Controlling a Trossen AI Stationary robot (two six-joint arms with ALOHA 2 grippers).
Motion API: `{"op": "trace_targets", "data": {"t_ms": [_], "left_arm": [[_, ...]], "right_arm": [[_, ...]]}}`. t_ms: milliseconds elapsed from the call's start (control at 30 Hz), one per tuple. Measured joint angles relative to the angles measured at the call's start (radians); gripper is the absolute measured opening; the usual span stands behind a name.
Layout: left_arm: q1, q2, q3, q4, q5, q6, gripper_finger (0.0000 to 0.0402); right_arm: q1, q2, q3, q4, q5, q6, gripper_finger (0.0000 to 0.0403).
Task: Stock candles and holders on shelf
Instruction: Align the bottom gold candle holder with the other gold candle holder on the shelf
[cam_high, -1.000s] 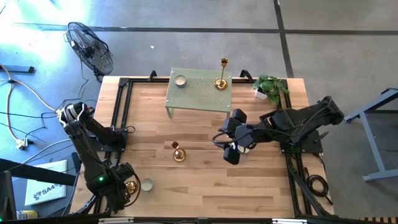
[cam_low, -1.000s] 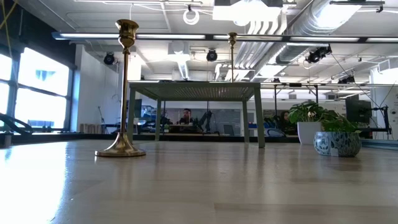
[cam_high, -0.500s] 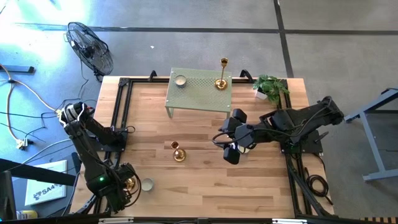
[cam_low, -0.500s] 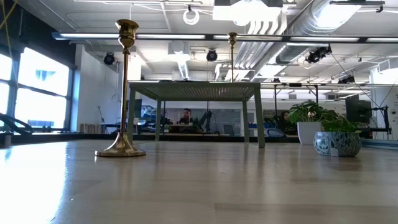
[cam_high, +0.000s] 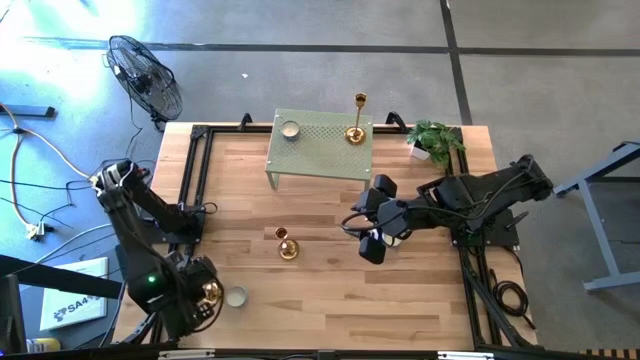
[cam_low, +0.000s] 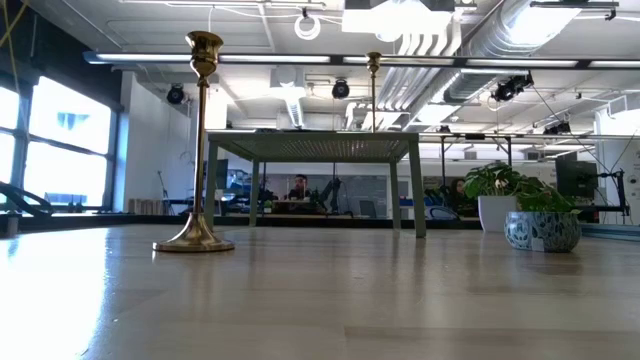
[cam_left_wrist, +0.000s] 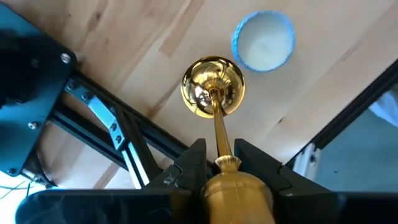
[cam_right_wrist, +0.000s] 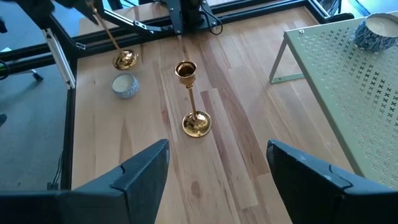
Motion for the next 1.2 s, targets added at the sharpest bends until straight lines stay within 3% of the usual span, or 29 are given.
{"op": "trace_targets", "data": {"t_ms": [167, 300, 567, 833, 1100, 1200], "left_arm": [[0.000, -0.005, 0.120, -0.112, -0.030, 0.009, 0.0085], [0.000, -0.018, 0.196, -0.133, -0.103, 0.052, 0.0071], [0.017, -0.039, 0.282, -0.134, -0.305, 0.157, 0.0076], [0.141, -0.039, 0.357, -0.113, -0.360, 0.417, 0.0071], [0.281, -0.039, 0.411, -0.016, -0.368, 0.713, 0.0071], [0.321, -0.037, 0.434, 0.034, -0.351, 0.812, 0.0073]], "right_arm": [[0.003, 0.000, 0.000, 0.000, -0.004, -0.003, 0.0264], [0.022, 0.000, 0.000, 0.000, 0.034, -0.004, 0.0264], [0.080, 0.000, 0.000, 0.093, 0.247, -0.006, 0.0264], [0.089, 0.017, 0.000, 0.257, 0.325, -0.077, 0.0264], [0.077, 0.061, 0.000, 0.348, 0.243, -0.135, 0.0264], [0.070, 0.083, 0.000, 0.347, 0.260, -0.141, 0.0264]]}}
